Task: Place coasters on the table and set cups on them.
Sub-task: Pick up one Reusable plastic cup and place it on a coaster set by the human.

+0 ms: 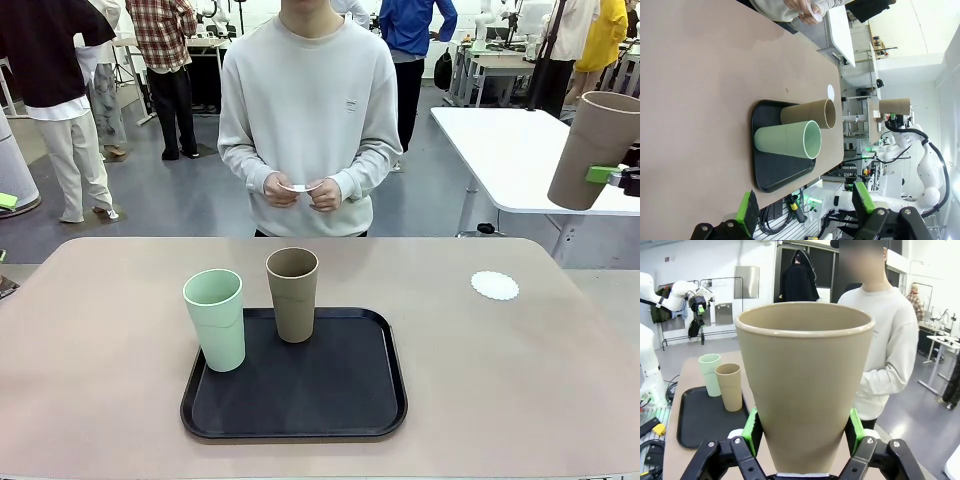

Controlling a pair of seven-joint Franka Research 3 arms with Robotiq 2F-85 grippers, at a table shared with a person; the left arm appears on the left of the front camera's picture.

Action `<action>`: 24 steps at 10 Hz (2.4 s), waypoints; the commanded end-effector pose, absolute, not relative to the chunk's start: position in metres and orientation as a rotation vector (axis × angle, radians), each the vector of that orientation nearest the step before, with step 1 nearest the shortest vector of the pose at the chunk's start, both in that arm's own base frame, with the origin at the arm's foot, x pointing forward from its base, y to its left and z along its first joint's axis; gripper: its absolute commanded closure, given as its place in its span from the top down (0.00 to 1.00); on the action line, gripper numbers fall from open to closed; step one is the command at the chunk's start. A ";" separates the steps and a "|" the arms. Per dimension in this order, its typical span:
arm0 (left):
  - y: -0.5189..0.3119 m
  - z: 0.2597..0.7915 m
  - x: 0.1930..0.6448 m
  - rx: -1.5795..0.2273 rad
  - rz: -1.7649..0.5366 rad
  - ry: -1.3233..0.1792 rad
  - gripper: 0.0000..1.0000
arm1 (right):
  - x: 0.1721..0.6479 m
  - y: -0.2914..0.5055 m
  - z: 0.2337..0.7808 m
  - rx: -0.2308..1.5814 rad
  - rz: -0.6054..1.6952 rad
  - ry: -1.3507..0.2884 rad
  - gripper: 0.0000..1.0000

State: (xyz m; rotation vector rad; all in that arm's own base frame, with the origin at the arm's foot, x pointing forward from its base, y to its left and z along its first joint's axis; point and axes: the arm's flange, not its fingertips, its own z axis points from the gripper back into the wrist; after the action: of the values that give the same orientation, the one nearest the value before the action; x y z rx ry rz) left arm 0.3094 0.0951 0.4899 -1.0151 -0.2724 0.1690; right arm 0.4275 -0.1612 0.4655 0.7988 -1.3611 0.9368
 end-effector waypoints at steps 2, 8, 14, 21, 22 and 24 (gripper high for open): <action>0.096 0.488 0.308 -1.032 0.157 -0.286 1.00 | 0.458 -0.143 0.431 0.842 1.036 -1.334 0.82; 0.096 0.488 0.308 -1.032 0.157 -0.286 1.00 | 0.501 -0.161 0.352 0.841 1.062 -1.339 0.82; 0.096 0.488 0.308 -1.032 0.157 -0.286 1.00 | 0.537 -0.156 0.288 0.903 0.998 -1.251 0.82; 0.096 0.488 0.308 -1.032 0.157 -0.286 1.00 | 0.541 -0.150 0.268 0.920 0.996 -1.233 0.82; 0.096 0.488 0.308 -1.032 0.157 -0.286 1.00 | 0.541 -0.150 0.268 0.920 0.996 -1.233 0.82; 0.096 0.488 0.308 -1.032 0.157 -0.286 1.00 | 0.541 -0.150 0.268 0.920 0.996 -1.233 0.82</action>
State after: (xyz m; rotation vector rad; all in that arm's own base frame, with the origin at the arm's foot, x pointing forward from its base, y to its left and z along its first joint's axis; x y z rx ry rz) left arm 0.3091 0.0951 0.4899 -1.0160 -0.2715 0.1686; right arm 0.5404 -0.1510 0.2679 0.9208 -1.2305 0.9929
